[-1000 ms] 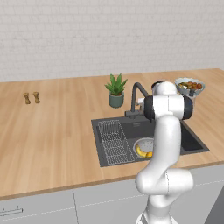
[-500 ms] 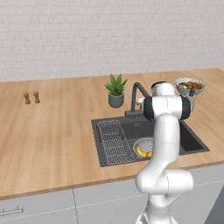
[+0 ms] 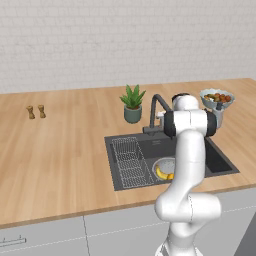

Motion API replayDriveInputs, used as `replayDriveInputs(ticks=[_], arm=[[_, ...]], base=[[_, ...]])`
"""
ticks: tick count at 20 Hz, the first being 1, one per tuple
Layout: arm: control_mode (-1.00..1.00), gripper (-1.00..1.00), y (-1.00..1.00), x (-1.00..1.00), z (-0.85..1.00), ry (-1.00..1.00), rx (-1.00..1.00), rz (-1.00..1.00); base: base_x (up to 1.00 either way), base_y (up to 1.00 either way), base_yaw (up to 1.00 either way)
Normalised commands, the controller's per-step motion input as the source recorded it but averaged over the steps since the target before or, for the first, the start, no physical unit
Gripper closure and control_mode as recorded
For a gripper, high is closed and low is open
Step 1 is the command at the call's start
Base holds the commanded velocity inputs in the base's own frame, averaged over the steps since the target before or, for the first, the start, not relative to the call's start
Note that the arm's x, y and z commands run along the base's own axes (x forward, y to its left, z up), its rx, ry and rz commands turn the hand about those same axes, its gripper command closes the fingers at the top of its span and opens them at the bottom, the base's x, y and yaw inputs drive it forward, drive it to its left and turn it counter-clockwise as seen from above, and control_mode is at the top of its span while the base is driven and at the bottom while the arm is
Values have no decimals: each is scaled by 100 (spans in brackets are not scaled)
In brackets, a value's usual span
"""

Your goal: Put the colander in the sink, put the banana, orange in the colander, and turn on the sink faucet and pour water over the colander.

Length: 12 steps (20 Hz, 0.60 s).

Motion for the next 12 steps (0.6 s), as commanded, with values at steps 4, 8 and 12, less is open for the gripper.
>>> replayDriveInputs(ticks=[4,8,12], arm=[[-100,100,-99,0,-16,0,0,-10],[-100,100,-100,0,-19,1,0,-11],[-100,100,-100,0,-26,4,0,-12]], base=[[0,0,0],[0,0,0],[0,0,0]])
